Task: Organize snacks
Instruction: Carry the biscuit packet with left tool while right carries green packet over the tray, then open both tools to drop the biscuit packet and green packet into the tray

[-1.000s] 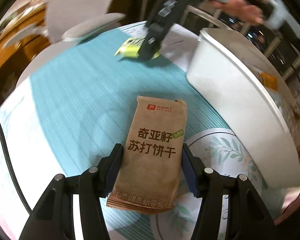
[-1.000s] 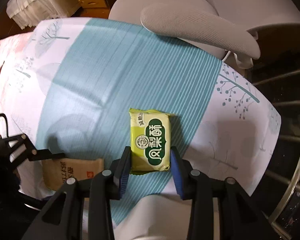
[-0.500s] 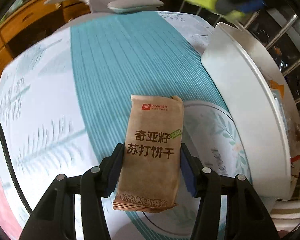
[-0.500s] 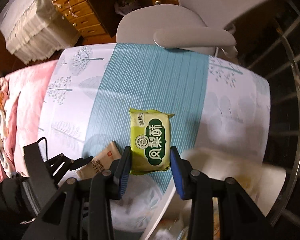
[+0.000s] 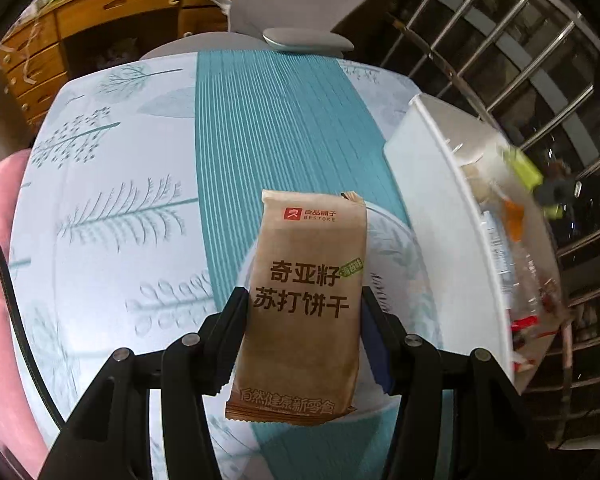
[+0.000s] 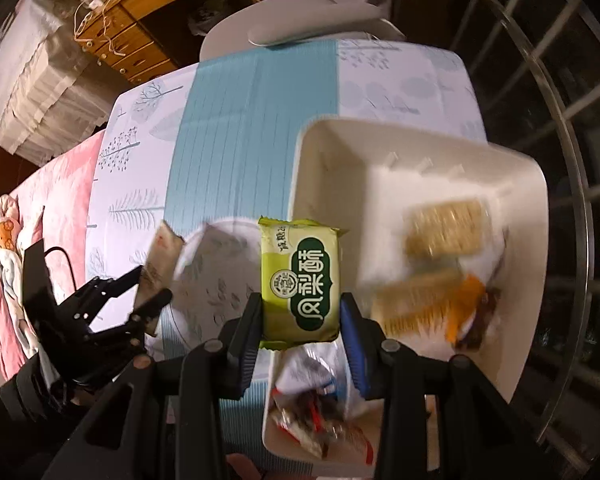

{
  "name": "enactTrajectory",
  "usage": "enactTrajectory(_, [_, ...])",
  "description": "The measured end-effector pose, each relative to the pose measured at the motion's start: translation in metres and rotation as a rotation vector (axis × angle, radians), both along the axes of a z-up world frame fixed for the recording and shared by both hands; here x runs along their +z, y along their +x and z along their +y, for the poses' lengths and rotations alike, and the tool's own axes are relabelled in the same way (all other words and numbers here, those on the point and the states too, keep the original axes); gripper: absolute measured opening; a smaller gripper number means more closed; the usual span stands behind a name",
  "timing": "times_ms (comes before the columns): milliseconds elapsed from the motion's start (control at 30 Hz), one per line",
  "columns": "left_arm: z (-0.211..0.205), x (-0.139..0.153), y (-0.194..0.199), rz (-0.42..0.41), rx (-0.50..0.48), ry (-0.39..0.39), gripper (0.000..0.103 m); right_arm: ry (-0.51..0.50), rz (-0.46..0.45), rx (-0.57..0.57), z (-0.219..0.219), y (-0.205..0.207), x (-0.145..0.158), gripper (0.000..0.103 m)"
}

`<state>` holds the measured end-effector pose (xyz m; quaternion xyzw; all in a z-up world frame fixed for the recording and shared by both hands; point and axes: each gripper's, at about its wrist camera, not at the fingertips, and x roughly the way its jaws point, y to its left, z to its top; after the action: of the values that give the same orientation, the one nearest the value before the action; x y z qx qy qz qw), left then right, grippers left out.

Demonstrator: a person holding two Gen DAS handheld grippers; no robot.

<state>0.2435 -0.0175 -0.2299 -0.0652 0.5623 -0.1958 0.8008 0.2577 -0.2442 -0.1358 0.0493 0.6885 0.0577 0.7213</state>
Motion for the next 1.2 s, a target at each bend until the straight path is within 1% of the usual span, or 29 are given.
enactTrajectory(133, [0.002,0.027,-0.03,-0.015,0.05,-0.037,0.053,0.02,0.025,-0.02,-0.016,-0.026,-0.004,0.037])
enactTrajectory(267, [-0.014,0.055,-0.057,-0.046,0.098,-0.063,0.053,0.048,0.047,-0.015,-0.034,-0.053,-0.008,0.037])
enactTrajectory(433, [-0.041,0.085,-0.086,-0.098,0.136,-0.094,0.053,0.046,0.067,0.026,-0.052,-0.081,-0.013,0.037])
enactTrajectory(533, [-0.062,0.099,-0.099,-0.121,0.143,-0.112,0.053,0.041,0.08,0.046,-0.064,-0.097,-0.017,0.037])
enactTrajectory(633, [-0.084,0.108,-0.108,-0.114,0.129,-0.14,0.053,0.045,0.089,0.058,-0.077,-0.11,-0.018,0.038])
enactTrajectory(800, [-0.123,0.116,-0.116,-0.128,0.09,-0.163,0.053,0.039,0.063,0.087,-0.09,-0.123,-0.014,0.039])
enactTrajectory(867, [-0.136,0.118,-0.119,-0.133,0.073,-0.154,0.055,0.046,0.044,0.096,-0.097,-0.125,-0.012,0.043])
enactTrajectory(900, [-0.143,0.12,-0.121,-0.135,0.069,-0.142,0.065,0.045,0.039,0.101,-0.098,-0.125,-0.011,0.05])
enactTrajectory(933, [-0.147,0.12,-0.122,-0.136,0.066,-0.132,0.076,0.042,0.035,0.104,-0.101,-0.125,-0.011,0.056])
enactTrajectory(967, [-0.149,0.119,-0.122,-0.139,0.066,-0.124,0.078,0.039,0.028,0.108,-0.103,-0.126,-0.01,0.057])
enactTrajectory(1100, [-0.151,0.124,-0.128,-0.128,0.092,-0.084,0.079,0.055,0.016,0.09,-0.112,-0.129,-0.009,0.059])
enactTrajectory(1133, [-0.148,0.125,-0.13,-0.127,0.105,-0.081,0.081,0.058,0.018,0.082,-0.113,-0.13,-0.009,0.065])
enactTrajectory(1200, [-0.141,0.126,-0.134,-0.128,0.138,-0.079,0.084,0.067,0.01,0.063,-0.115,-0.134,-0.01,0.072])
